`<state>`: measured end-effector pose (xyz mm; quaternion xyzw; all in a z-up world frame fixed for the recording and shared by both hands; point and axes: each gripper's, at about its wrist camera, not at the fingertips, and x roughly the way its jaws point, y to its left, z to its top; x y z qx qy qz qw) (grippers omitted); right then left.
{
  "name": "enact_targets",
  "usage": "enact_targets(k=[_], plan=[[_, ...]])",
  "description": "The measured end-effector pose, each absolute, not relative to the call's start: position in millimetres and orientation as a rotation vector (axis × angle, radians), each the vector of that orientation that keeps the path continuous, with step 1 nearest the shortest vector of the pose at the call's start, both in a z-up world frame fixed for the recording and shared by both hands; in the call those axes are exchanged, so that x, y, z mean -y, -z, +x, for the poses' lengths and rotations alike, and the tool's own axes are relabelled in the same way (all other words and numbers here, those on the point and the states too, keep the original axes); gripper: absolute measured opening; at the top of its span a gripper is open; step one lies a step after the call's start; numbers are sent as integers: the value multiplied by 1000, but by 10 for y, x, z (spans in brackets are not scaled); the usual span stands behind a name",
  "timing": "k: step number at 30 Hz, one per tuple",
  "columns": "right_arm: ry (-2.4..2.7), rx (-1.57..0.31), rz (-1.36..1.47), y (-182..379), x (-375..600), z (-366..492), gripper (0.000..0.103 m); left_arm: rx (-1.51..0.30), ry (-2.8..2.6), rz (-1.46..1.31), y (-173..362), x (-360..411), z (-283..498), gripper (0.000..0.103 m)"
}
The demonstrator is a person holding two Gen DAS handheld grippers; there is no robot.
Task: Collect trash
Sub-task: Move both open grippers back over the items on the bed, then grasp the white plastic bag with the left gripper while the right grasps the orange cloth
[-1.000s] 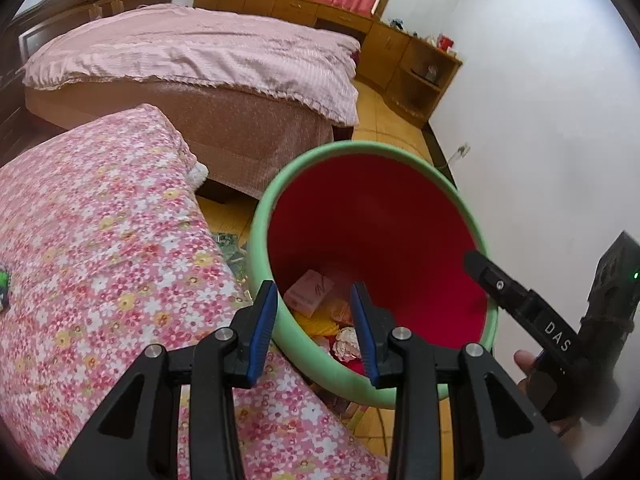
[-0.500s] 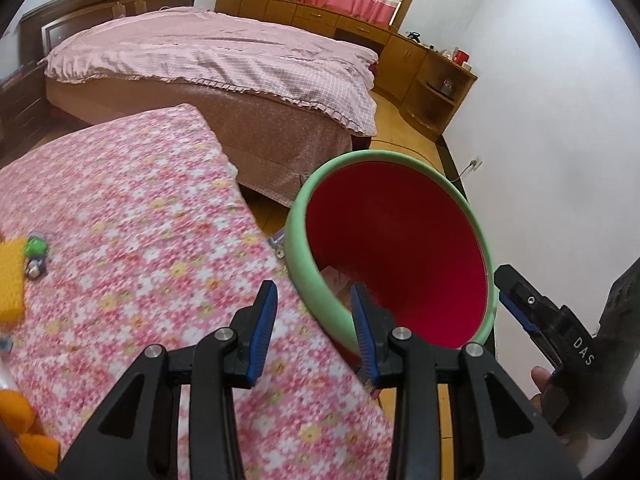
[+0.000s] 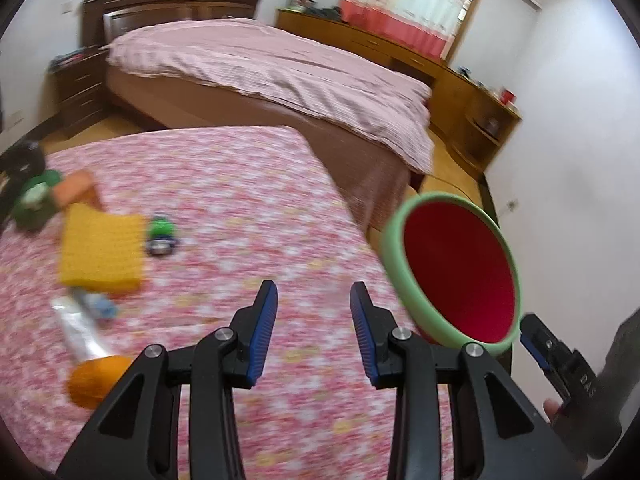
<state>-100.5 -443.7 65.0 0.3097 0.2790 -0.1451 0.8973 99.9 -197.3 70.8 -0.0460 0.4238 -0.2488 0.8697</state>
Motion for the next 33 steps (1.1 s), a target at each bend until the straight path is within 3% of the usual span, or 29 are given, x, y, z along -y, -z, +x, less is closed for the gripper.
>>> enact_targets(k=[16,21,24,33], plan=[[227,-671,590,-649,3958,-814,65,-928,226,-215,-389,644,1255,38],[215,-689,580,-625,3853,-762,65,-986,183,-229,-157,523,1332,38],[213,-698,572,-610,3816,-744,65,-987,179,-255,-79,484,1339,49],[204,-723,572,-541,3743,-665,65,-990,211,-267,17,568,1408,50]])
